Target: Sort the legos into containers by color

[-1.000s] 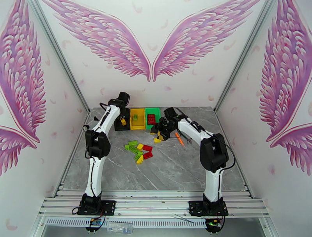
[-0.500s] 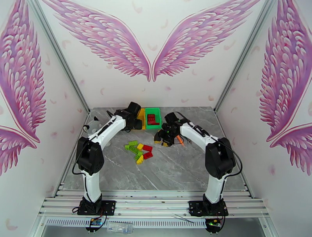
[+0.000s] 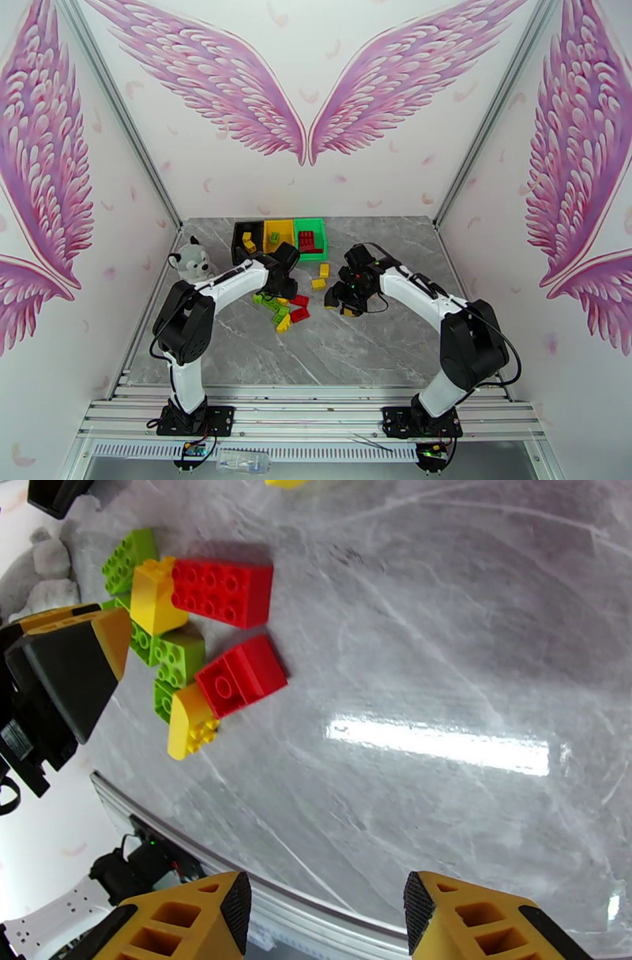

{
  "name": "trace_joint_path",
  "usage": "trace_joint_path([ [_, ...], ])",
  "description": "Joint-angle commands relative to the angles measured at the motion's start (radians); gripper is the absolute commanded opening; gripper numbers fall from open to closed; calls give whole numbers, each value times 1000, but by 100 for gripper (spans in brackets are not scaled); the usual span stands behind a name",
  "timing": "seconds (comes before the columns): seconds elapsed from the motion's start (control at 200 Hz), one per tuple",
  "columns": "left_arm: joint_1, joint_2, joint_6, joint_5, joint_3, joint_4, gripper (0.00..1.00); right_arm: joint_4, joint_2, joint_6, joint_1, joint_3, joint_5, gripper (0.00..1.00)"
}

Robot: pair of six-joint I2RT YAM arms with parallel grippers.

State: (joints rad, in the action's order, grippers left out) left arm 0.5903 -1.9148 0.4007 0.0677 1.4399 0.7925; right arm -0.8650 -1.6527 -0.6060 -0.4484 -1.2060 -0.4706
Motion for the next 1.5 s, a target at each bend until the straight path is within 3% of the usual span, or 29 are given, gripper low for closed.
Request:
trace_joint_path([
  [0.0,6,7,-7,8,-8,-21,51,25,28,-20,-19,17,8,58],
  [0.625,17,-108,-22,8,23,1,48,-3,28,-12,-21,-12,14,58],
  [1.115,27,-35,-43,76,87,67,57,-6,-12,5,-23,-53,2,58],
  [1.495,5,-91,-56,28,77,55,56,-14,-27,8,-22,-77,0,58],
])
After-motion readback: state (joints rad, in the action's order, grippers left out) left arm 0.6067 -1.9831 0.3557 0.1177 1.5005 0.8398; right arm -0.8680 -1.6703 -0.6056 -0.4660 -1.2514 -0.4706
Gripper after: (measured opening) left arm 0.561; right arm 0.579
